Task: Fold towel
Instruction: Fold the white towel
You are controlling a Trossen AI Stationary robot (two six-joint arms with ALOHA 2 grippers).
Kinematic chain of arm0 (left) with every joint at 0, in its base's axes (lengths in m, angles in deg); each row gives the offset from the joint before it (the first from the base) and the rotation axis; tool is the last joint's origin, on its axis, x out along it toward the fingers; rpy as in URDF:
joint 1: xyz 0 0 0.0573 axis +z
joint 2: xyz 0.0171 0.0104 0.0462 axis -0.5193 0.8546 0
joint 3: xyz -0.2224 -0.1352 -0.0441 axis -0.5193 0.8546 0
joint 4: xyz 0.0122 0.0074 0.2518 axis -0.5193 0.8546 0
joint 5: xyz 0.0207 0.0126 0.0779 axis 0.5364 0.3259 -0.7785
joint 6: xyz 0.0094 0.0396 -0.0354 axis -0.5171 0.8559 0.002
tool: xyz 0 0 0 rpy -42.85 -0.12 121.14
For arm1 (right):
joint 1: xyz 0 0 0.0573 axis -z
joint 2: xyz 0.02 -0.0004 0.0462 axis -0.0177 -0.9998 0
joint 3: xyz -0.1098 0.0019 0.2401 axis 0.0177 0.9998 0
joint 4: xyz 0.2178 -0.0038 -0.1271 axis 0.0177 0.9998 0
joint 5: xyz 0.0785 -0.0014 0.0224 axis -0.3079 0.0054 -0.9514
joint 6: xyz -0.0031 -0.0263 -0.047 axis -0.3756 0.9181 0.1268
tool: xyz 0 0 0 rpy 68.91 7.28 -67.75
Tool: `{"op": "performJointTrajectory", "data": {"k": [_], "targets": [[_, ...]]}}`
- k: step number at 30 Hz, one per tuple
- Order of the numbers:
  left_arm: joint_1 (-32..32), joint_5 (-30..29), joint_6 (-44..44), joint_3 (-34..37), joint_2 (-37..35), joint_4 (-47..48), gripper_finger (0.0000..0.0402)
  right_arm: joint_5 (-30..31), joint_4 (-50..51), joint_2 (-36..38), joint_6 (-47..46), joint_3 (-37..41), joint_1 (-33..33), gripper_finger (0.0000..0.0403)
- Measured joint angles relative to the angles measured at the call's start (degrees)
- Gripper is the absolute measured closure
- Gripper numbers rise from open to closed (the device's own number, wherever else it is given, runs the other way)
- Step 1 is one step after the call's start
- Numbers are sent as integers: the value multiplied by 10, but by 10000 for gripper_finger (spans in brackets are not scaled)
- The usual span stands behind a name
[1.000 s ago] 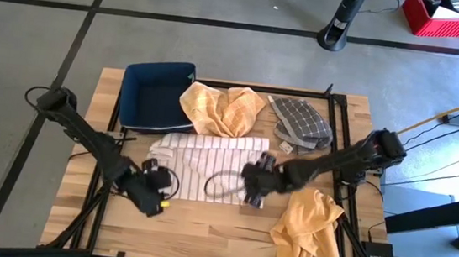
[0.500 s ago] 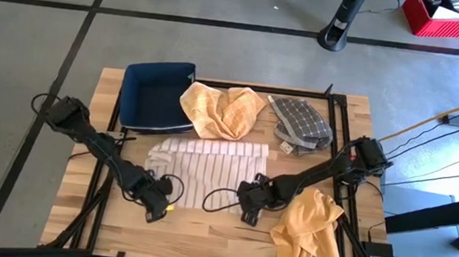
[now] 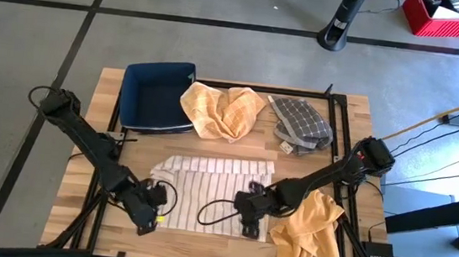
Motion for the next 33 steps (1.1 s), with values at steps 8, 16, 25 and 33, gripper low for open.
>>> {"op": "performJointTrajectory", "data": {"k": [8,16,25,33], "targets": [[48,-280,83,8,32,-23,261,191,-56,-30,143,18,71,194],[67,-256,96,8,109,-37,261,160,-75,-85,228,43,147,194],[90,-191,149,8,131,-77,261,366,-79,-92,192,41,180,194],[91,-187,156,8,132,-78,261,426,0,-89,167,2,169,194]]}}
